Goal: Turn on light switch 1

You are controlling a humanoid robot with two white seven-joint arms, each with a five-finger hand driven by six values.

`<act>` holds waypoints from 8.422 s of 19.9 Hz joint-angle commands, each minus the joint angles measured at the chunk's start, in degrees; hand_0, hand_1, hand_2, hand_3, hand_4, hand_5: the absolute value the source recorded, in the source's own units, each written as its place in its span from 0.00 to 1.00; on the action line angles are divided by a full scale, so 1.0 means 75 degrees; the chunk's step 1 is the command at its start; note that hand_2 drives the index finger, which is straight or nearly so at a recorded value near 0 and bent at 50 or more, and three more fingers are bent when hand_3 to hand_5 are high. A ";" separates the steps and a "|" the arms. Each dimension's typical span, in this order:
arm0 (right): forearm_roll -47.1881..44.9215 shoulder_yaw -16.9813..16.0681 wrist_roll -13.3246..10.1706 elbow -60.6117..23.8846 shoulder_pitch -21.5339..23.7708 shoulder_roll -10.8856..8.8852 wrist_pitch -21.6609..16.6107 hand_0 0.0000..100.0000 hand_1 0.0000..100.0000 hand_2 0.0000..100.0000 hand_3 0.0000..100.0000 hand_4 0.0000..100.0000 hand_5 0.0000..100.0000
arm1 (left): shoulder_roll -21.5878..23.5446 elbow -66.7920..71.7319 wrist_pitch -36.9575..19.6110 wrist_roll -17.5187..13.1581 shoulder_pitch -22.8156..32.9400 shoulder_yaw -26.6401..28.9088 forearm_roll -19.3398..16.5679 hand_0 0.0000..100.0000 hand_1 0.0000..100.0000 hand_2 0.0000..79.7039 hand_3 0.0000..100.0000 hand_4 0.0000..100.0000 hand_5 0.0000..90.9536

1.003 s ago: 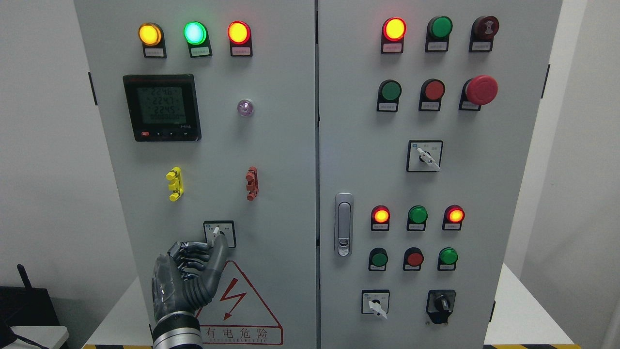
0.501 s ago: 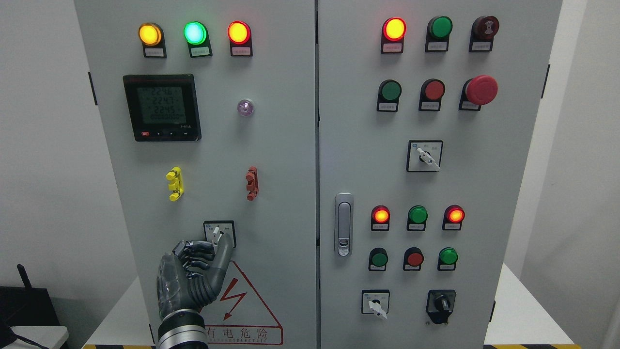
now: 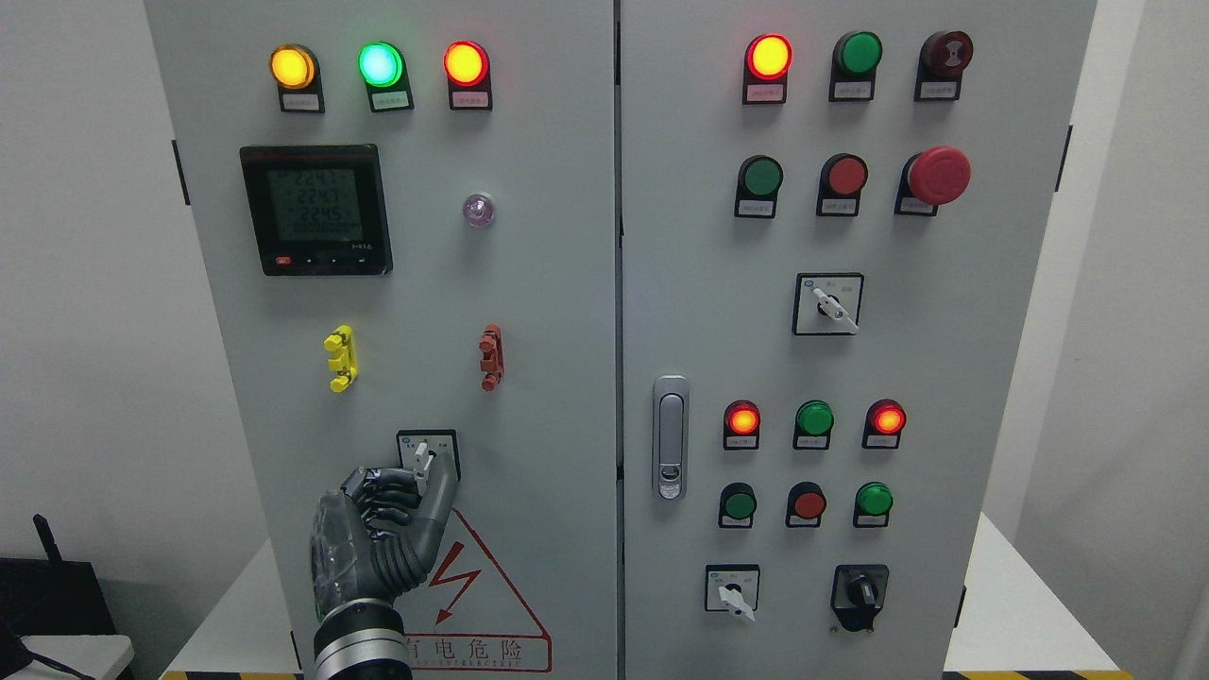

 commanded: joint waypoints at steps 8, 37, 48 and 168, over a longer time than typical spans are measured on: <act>-0.0129 0.0000 -0.0003 0.0000 0.0000 0.0000 -0.0005 0.12 0.39 0.00 0.00 0.00 0.00 | -0.0017 0.0055 0.0049 0.0035 -0.0064 -0.0044 0.0013 0.16 0.47 0.69 0.73 0.75 0.77; -0.0140 0.0000 -0.0003 0.0000 0.0000 0.0000 -0.0005 0.12 0.39 0.00 0.00 0.00 0.00 | -0.0029 0.0055 0.0283 0.0047 -0.0181 -0.0103 -0.0011 0.29 0.41 0.71 0.74 0.76 0.78; -0.0140 0.0000 -0.0003 0.0000 0.0000 0.0000 -0.0005 0.12 0.39 0.00 0.00 0.00 0.00 | -0.0029 0.0055 0.0307 0.0047 -0.0181 -0.0103 -0.0011 0.39 0.38 0.72 0.75 0.76 0.79; -0.0129 0.0000 -0.0003 0.0000 0.0000 0.0000 -0.0005 0.12 0.39 0.00 0.00 0.00 0.00 | 0.1085 1.0455 -0.8260 -0.4254 0.5667 0.7620 0.1466 0.36 0.11 0.08 0.17 0.20 0.02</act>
